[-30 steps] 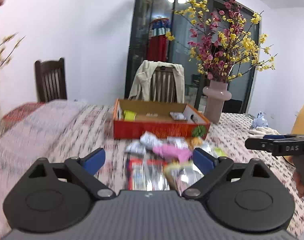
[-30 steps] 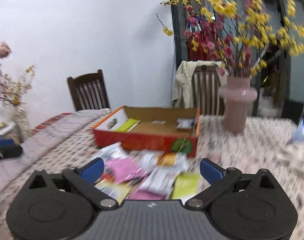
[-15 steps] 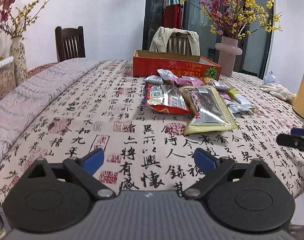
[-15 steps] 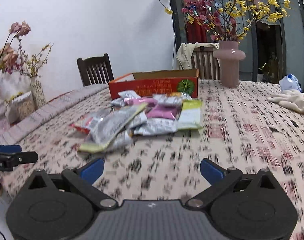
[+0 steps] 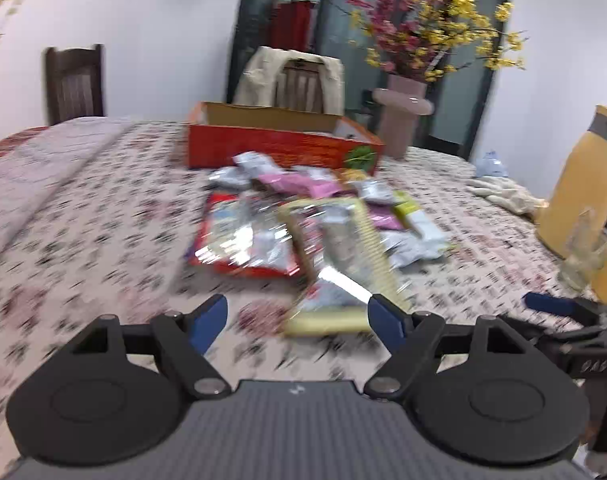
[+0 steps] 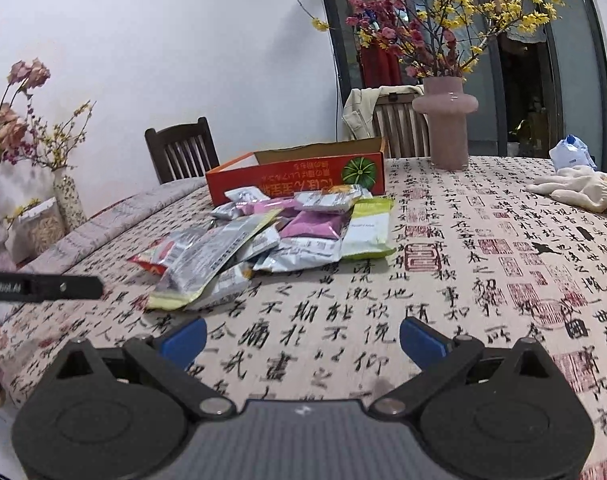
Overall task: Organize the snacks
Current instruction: 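Move both tools back over the snack pile on the table, then grasp the silver-gold bag with the left tool while the right tool grasps a white sachet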
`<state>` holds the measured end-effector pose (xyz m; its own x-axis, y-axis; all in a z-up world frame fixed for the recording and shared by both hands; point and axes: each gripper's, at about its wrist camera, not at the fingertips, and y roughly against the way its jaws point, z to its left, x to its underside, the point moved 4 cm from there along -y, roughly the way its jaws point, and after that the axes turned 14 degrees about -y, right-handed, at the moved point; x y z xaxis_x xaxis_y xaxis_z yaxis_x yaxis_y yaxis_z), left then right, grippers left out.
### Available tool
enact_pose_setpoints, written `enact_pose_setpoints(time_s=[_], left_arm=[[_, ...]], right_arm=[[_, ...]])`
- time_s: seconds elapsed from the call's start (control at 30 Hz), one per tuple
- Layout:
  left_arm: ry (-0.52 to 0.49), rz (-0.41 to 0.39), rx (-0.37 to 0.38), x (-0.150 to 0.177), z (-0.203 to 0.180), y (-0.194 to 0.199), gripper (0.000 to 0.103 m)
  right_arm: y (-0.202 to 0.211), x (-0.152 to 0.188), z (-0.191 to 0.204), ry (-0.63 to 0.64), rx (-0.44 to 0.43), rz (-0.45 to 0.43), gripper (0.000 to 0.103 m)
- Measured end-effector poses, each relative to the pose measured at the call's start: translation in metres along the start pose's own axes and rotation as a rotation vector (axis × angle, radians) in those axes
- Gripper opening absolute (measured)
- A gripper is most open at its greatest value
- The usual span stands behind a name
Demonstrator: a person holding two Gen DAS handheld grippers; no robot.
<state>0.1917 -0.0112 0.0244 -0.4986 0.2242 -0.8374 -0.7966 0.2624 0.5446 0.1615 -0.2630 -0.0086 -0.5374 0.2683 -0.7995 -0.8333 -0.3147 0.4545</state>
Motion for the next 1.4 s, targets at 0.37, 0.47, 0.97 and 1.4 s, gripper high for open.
enact_pose_setpoints(time_s=[0.37, 0.47, 0.97, 1.4], left_arm=[[-0.030, 0.080, 0.092, -0.041, -0.017, -0.093, 0.077], [-0.005, 0.108, 0.109, -0.044, -0.013, -0.110, 0.065], [0.056, 0.087, 0.199, -0.056, 0.005, -0.109, 0.086], [-0.001, 0.051, 0.222, -0.067, 0.002, -0.108, 0.035]], right_arm=[[-0.042, -0.038, -0.019, -0.063, 0.018, 0.036, 0.099], [-0.053, -0.051, -0.019, -0.057, 0.020, 0.034, 0.097], [-0.154, -0.123, -0.006, 0.007, 0.068, 0.078, 0.089], [-0.162, -0.130, -0.004, 0.031, 0.075, 0.087, 0.089]])
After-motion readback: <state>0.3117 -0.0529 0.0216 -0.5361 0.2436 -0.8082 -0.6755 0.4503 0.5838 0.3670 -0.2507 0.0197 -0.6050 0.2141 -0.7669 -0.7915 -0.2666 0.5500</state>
